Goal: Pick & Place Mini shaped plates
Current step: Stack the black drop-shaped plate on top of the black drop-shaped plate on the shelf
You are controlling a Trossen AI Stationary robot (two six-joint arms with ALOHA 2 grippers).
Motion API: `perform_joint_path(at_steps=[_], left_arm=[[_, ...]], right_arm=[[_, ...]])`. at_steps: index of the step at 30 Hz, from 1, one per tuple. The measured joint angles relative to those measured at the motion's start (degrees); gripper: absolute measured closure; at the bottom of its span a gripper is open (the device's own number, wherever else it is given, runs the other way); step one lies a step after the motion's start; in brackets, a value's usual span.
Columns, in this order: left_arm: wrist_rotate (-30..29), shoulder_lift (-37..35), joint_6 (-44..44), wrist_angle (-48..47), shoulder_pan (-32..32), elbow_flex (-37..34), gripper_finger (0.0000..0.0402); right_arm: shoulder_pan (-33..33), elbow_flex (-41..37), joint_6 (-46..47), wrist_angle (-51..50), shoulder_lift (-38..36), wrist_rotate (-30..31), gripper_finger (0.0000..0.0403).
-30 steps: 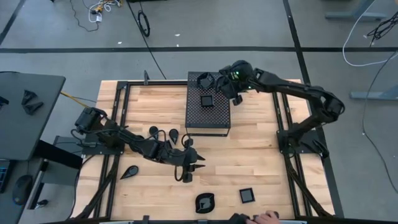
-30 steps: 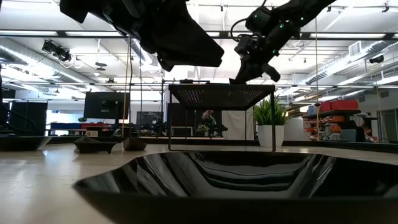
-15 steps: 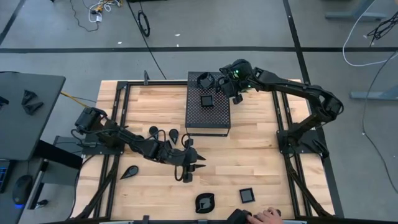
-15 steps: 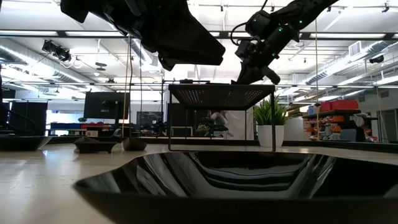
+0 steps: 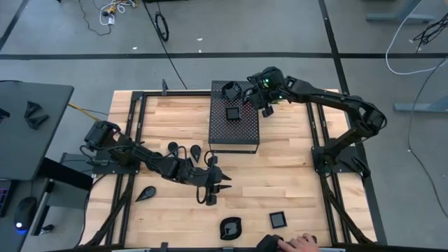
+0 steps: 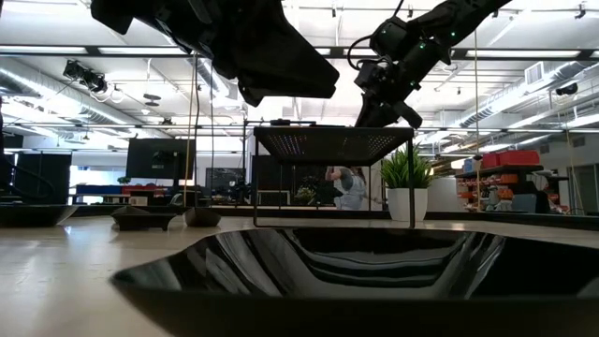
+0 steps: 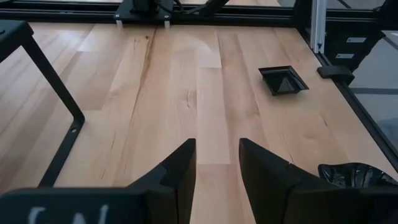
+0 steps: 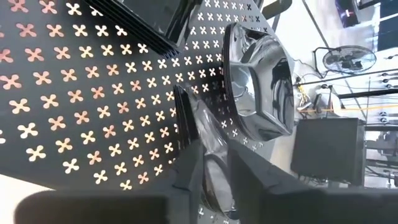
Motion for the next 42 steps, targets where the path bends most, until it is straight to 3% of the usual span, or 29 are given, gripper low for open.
perform_joint_path(at_steps=[9,13,23,42], left_arm=[[0.0,0.0,0.0,0.0,0.0,0.0,0.0275],[0.0,0.0,0.0,0.0,0.0,0.0,0.0275],[0.0,0.0,0.1,0.0,0.0,0.0,0.0275],[0.0,0.0,0.1,0.0,0.0,0.0,0.0275]], right_arm=[[0.4,0.1,1.1,-3.7,-1.6,5.4,0.0284],[-1.0,0.4,7.4,-4.7,-3.0,3.9,0.0302],[-9.2,-0.5,29.5,-0.3,-2.7,-10.9,0.0397],[-9.6,-2.6,34.8,3.9,-1.3,-12.7,0.0397]])
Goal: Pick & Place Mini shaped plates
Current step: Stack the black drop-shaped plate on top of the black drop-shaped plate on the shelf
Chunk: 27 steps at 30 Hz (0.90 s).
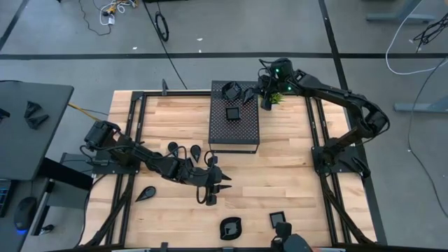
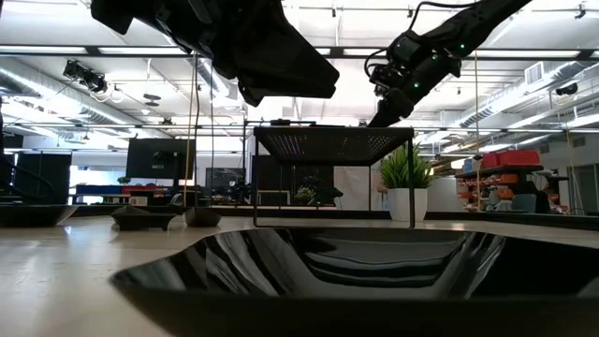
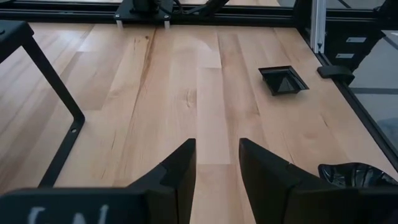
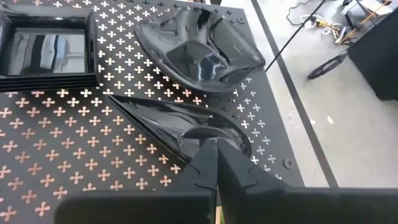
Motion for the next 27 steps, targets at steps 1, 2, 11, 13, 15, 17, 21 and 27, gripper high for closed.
perform_joint_path(at_steps=[1,2,11,13,15,17,21,27], left_arm=[[0.0,0.0,0.0,0.0,0.0,0.0,0.0275],[0.0,0.0,0.0,0.0,0.0,0.0,0.0275],[0.0,0.0,0.0,0.0,0.0,0.0,0.0275],[0.0,0.0,0.0,0.0,0.0,0.0,0.0275],[0.0,0.0,0.0,0.0,0.0,0.0,0.0275],[0.0,0.0,0.0,0.0,0.0,0.0,0.0275],[0.0,0.0,-0.1,0.0,0.0,0.0,0.0275],[0.0,0.0,0.0,0.0,0.0,0.0,0.0275]], right_arm=[[0.0,0.0,0.0,-0.1,0.2,0.0,0.0398],[0.0,0.0,0.0,-0.3,0.5,0.0,0.0399],[0.0,0.0,-0.3,-0.7,0.8,0.1,0.0397],[0.0,0.0,-0.5,-1.3,0.8,0.1,0.0398],[0.0,0.0,-0.6,-1.5,0.8,0.1,0.0399],[0.0,0.0,-0.6,-1.5,0.8,0.1,0.0399],[0.0,0.0,-0.6,-1.5,0.8,0.1,0.0399],[0.0,0.0,-0.6,-2.0,0.8,0.1,0.0399]])
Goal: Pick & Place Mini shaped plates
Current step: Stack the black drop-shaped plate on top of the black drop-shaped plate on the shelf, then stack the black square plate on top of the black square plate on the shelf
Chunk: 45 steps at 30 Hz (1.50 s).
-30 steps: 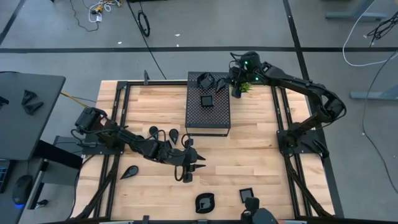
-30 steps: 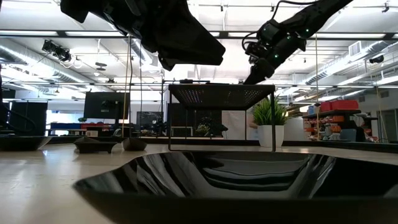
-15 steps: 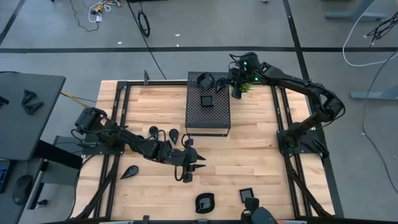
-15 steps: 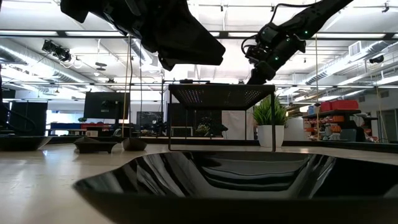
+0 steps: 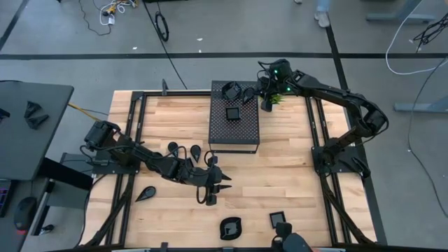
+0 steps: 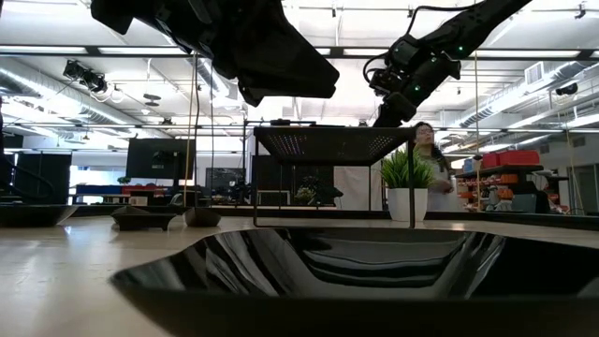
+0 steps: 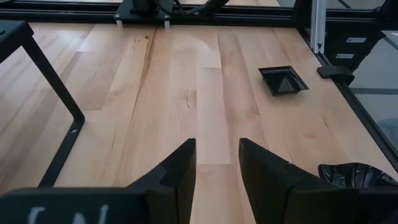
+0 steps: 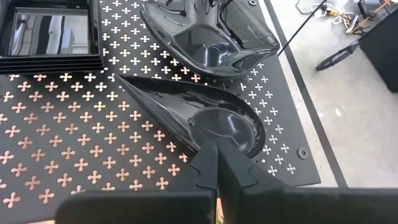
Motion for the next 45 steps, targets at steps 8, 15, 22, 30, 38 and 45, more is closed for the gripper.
perform_joint_path(at_steps=[8,15,22,30,38,45], left_arm=[[0.0,0.0,0.0,0.0,0.0,0.0,0.0275],[0.0,0.0,0.0,0.0,0.0,0.0,0.0275],[-0.1,0.0,0.0,0.0,0.0,0.0,0.0275],[-1.4,0.0,0.0,0.0,0.0,0.0,0.0275],[-1.5,0.0,0.1,0.0,0.0,0.0,0.0275],[-1.5,0.0,0.1,0.1,0.0,0.0,0.0275]], right_arm=[[0.0,0.0,-0.1,-0.4,0.0,0.0,0.0399],[0.3,0.0,-0.9,0.1,-1.3,0.6,0.0395],[5.0,0.0,3.6,0.6,-9.1,6.5,0.0401],[20.1,0.0,10.2,-3.0,-20.1,6.6,0.0402],[47.2,-6.4,17.8,-3.3,-26.3,24.5,0.0402],[71.4,-17.5,33.0,2.7,-25.5,28.1,0.0401]])
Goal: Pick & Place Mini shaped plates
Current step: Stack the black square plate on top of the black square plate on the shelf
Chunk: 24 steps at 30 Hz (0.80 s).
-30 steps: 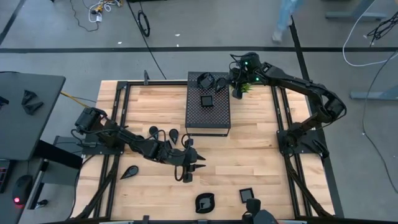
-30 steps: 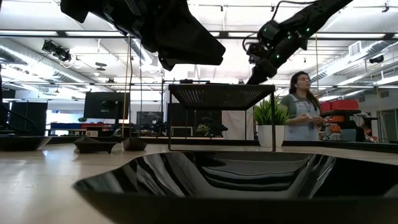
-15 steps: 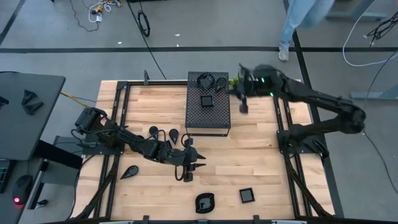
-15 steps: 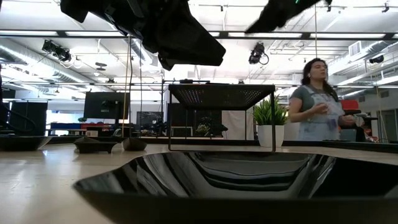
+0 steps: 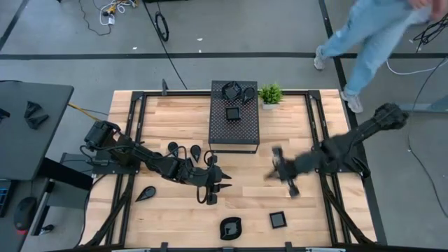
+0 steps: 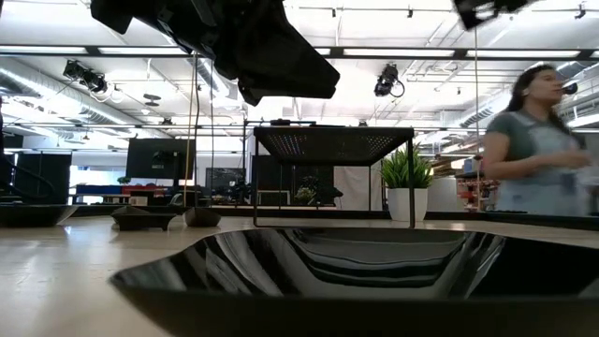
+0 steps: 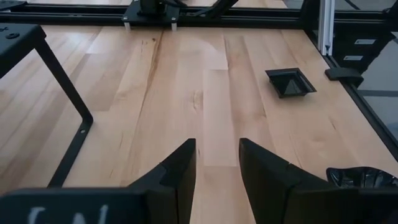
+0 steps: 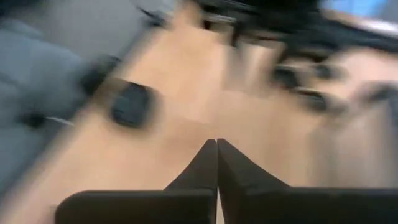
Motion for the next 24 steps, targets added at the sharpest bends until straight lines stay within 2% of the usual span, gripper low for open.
perform_joint_path(at_steps=[2,6,9,11,15,24], left_arm=[[0.0,0.0,0.0,0.1,0.0,0.0,0.0275],[0.0,0.0,0.0,0.1,0.0,0.0,0.0275],[0.0,0.0,0.5,0.1,0.0,0.0,0.0275],[0.0,0.0,0.5,0.1,0.0,0.0,0.0275],[-1.7,0.0,0.5,0.1,0.1,0.0,0.0275],[-2.4,0.0,0.4,0.1,0.1,0.0,0.0275]], right_arm=[[5.1,-4.9,6.2,8.9,0.2,-2.2,0.0394],[14.2,-14.5,18.1,23.9,1.9,-3.0,0.0359],[20.1,-18.5,25.0,33.9,5.2,-2.1,0.0322],[23.9,-18.9,26.2,37.4,9.2,-0.9,0.0299],[28.8,-14.9,25.5,36.1,18.1,1.9,0.0273],[31.0,-4.4,23.0,19.7,33.1,2.5,0.0279]])
